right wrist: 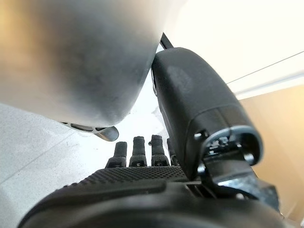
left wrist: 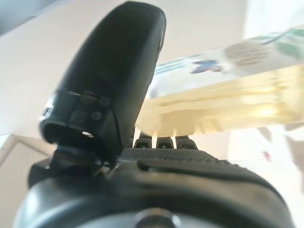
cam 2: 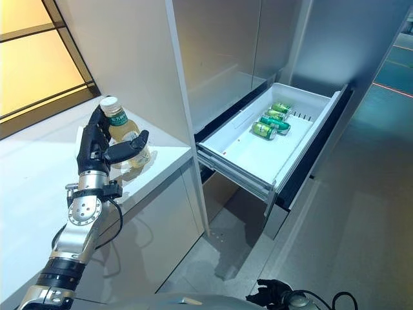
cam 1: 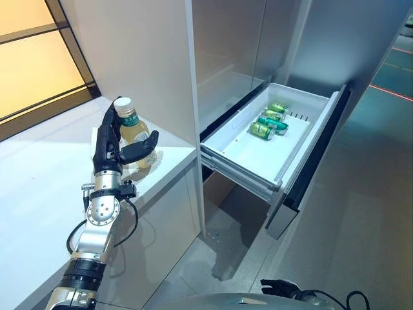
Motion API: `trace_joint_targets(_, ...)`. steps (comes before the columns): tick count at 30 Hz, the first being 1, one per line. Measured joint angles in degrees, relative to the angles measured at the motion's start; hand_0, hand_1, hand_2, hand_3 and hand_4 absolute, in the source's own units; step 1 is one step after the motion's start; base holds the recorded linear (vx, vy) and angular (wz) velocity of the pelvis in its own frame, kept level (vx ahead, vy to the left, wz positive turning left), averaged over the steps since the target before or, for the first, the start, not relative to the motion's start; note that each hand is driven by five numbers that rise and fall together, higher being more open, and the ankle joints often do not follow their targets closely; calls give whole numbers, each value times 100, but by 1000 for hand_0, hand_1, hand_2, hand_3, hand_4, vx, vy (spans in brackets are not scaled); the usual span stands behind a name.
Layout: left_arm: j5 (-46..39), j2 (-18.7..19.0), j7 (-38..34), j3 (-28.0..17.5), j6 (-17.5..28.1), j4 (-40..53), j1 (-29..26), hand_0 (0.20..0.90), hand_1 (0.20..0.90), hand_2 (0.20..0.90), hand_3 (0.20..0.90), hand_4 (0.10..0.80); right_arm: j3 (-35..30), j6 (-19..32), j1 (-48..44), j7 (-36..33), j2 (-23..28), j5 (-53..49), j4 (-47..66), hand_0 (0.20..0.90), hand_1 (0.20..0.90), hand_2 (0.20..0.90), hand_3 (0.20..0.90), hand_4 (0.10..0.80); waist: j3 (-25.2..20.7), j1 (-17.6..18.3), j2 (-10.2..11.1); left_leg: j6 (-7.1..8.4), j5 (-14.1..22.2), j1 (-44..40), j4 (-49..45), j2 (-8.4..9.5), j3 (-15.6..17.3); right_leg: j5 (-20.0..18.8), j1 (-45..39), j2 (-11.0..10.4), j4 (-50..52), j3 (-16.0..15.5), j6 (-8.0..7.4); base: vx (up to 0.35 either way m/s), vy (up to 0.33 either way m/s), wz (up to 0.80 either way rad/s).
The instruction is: Put drinks into fridge and close the fridge
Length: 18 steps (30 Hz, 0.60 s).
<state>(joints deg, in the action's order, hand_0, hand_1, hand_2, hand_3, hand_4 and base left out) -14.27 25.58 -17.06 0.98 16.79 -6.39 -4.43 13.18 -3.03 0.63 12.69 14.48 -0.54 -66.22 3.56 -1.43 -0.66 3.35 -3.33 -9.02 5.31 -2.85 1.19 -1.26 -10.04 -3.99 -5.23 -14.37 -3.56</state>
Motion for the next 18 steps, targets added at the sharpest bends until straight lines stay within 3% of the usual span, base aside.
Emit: trace_joint_targets(18, -217, -1, -244, 83, -12, -157, -51, 900, 900, 900, 900, 800, 2, -108, 43, 10, -7, 24, 114, 900, 900, 900, 900, 800, -35, 66, 60, -2, 4, -70, 4, -7, 81, 0, -24, 11, 0, 118, -2, 3, 1, -1)
